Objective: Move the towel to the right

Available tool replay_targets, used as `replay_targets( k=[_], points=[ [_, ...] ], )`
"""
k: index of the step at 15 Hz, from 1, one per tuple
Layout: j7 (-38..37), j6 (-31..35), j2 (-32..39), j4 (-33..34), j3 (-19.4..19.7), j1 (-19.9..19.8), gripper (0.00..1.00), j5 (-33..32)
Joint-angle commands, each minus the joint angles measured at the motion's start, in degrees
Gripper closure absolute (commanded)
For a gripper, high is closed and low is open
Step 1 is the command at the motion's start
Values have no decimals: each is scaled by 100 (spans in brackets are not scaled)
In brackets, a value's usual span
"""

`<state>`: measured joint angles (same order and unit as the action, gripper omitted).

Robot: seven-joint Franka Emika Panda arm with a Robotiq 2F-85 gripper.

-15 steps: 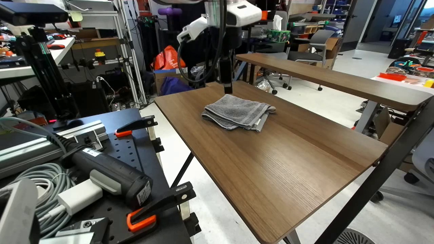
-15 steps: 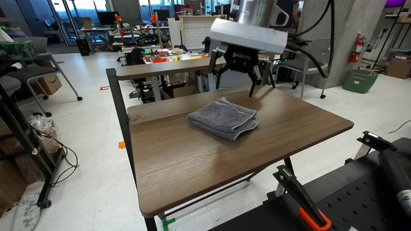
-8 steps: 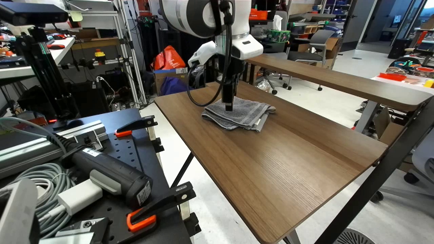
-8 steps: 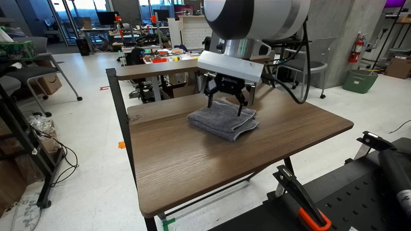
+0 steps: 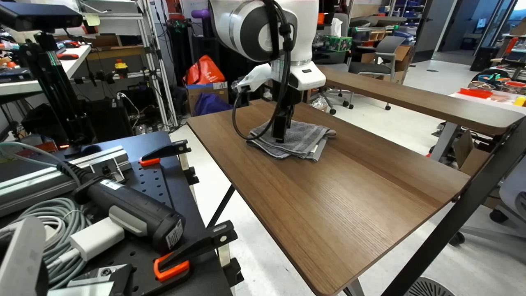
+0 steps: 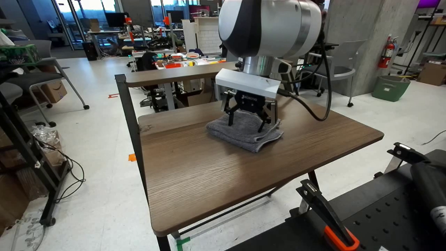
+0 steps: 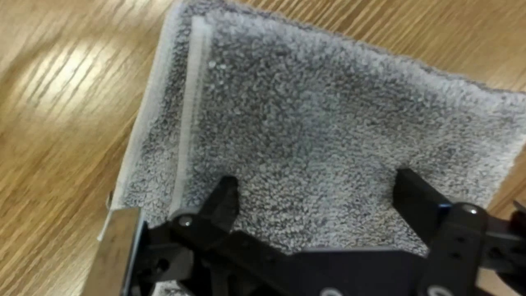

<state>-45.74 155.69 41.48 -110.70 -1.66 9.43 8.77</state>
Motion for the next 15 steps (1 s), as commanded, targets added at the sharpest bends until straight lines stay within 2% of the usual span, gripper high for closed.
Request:
replay_targets(
  k=[1, 6, 10, 15],
  points=[
    [86, -381, 101, 160, 251, -47, 0, 160],
    [-68, -599, 18, 47, 759, -75, 0, 41],
    [-61, -745, -65, 10, 1012, -346, 0, 106],
    [28, -887, -144, 83, 1004, -776, 0, 255]
  ],
)
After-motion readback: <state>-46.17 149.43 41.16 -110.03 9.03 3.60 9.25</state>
